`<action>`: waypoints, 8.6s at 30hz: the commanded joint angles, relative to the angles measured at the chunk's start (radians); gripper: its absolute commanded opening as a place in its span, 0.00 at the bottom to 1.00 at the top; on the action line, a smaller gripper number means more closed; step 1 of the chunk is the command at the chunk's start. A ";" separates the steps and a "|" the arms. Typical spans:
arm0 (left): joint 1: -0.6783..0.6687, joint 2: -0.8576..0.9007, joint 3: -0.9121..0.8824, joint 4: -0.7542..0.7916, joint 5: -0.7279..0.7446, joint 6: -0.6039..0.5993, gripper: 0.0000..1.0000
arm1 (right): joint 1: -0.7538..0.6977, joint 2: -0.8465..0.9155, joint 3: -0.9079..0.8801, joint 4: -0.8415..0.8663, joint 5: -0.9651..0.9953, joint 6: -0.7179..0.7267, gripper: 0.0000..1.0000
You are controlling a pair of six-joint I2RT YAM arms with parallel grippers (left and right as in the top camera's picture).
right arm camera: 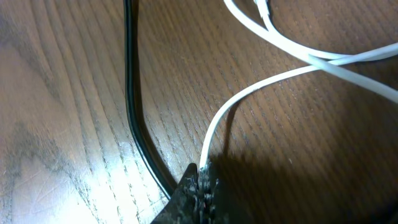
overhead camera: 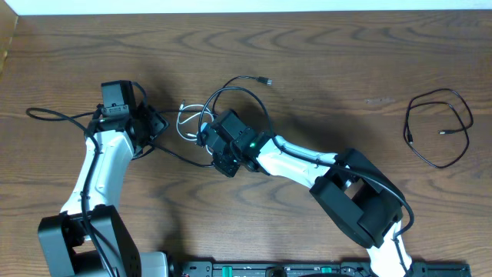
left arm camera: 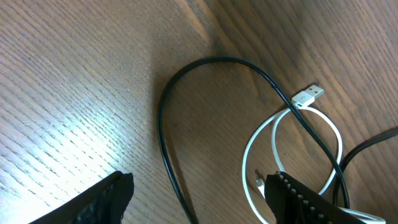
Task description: Untangle cables
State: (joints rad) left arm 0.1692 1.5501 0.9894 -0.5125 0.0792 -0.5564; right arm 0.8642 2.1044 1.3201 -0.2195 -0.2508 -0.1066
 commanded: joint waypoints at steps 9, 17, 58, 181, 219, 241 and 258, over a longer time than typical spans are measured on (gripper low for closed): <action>0.005 -0.009 0.011 0.001 -0.013 -0.002 0.73 | 0.000 -0.274 0.007 -0.001 -0.006 -0.052 0.01; 0.005 -0.009 0.011 0.001 -0.013 -0.002 0.78 | -0.002 -0.555 0.007 -0.002 0.083 -0.164 0.01; 0.005 -0.009 0.011 0.001 -0.013 -0.002 0.79 | -0.278 -0.653 0.007 -0.865 0.088 0.314 0.70; 0.004 -0.009 0.010 0.001 -0.013 -0.006 0.08 | -0.439 0.033 0.222 -0.267 -0.144 0.172 0.02; 0.004 -0.009 0.010 0.002 -0.013 -0.006 0.08 | -0.105 -0.052 0.223 -0.111 0.336 0.063 0.01; 0.004 -0.009 0.010 0.002 -0.013 -0.006 0.09 | -0.239 -0.491 0.223 -0.195 0.757 -0.006 0.01; 0.004 -0.009 0.010 0.002 -0.013 -0.006 0.09 | -0.729 -0.447 0.222 -0.474 0.325 0.249 0.01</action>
State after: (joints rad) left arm 0.1692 1.5501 0.9894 -0.5121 0.0757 -0.5568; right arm 0.2050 1.6405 1.5375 -0.6846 0.2695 0.0933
